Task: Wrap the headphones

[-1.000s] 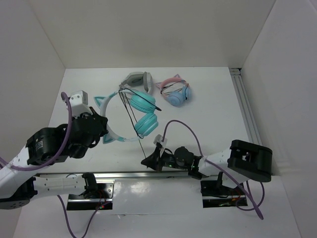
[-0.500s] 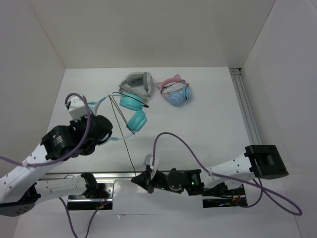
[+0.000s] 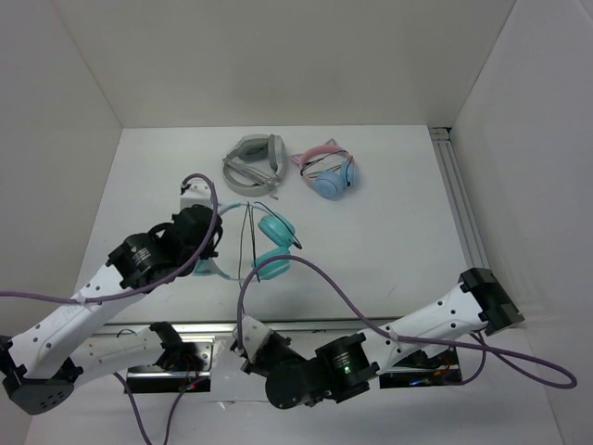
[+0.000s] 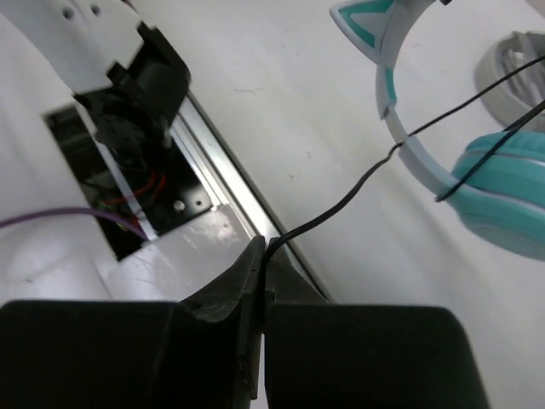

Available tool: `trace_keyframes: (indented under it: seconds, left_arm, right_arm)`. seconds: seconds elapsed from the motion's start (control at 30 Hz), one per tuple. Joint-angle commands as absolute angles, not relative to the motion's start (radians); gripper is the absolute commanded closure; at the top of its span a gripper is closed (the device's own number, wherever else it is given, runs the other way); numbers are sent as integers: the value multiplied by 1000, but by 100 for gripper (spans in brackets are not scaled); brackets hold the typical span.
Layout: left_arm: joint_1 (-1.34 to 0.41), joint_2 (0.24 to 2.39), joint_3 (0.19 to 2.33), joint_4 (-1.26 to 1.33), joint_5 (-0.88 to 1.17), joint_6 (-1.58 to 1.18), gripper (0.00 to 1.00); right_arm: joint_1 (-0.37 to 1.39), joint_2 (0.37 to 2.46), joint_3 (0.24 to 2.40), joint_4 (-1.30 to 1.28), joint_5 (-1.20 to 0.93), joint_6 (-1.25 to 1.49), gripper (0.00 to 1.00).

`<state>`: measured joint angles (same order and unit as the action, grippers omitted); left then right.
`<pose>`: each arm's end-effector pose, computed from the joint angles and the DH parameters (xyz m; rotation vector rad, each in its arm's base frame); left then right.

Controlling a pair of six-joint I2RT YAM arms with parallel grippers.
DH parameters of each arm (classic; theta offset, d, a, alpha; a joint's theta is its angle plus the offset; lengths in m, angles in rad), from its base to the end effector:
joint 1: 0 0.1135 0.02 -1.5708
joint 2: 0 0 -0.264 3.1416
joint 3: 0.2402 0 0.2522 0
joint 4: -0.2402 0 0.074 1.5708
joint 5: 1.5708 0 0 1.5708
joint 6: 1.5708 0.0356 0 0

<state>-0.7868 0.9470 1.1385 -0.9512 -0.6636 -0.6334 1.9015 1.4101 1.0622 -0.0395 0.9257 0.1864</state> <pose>0.1347 -0.1041 0.3630 -0.1503 2.1392 -0.0395 -0.0760 0.3089 0.3109 -0.9353 1.5818 0.5749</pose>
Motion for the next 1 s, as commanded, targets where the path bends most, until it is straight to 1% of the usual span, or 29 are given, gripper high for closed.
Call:
trace_keyframes:
  seconds: [0.0, 0.17, 0.23, 0.3, 0.37, 0.4, 0.43, 0.5, 0.53, 0.57, 0.7, 0.83, 0.9, 0.97]
  left_arm:
    - [-784, 899, 1135, -819, -553, -499, 100]
    - [-831, 877, 1077, -857, -405, -434, 100]
    - [-876, 877, 1045, -871, -414, -445, 100]
    - [-931, 891, 1058, -911, -449, -477, 100]
    - [-954, 919, 1078, -926, -472, -492, 100]
    - [-968, 929, 1078, -936, -472, -492, 100]
    - [-968, 930, 1078, -936, -463, -492, 100]
    - [-968, 945, 1078, -936, -448, -492, 100]
    - [-968, 945, 1078, -927, -439, -492, 100]
    - [-968, 945, 1078, -927, -439, -483, 100]
    - [-968, 905, 1069, -927, -416, -474, 100]
    - [-968, 894, 1078, -927, -388, -465, 100]
    - [-968, 894, 1078, -927, -379, -465, 100]
    - [-968, 905, 1078, -927, -365, -465, 100]
  right_arm:
    - [1940, 1457, 1167, -348, 1074, 186, 100]
    - [1986, 1540, 1325, -682, 1112, 206, 100]
    - [2000, 1571, 1371, -765, 1136, 216, 100]
    - [2014, 1620, 1436, -874, 1178, 235, 100]
    - [2025, 1669, 1475, -992, 1256, 291, 100]
    - [2025, 1686, 1512, -1040, 1284, 363, 100]
    - [2025, 1701, 1529, -1090, 1308, 364, 100]
    - [2025, 1732, 1554, -1211, 1382, 494, 100]
    - [2025, 1732, 1568, -1251, 1414, 541, 98]
    - [2016, 1744, 1578, -1306, 1455, 646, 98]
    - [1973, 1707, 1542, -1307, 1476, 724, 96]
    - [1938, 1677, 1529, -1307, 1488, 744, 93]
    - [1910, 1651, 1529, -1275, 1476, 659, 93]
    - [1885, 1599, 1505, -1088, 1442, 490, 93]
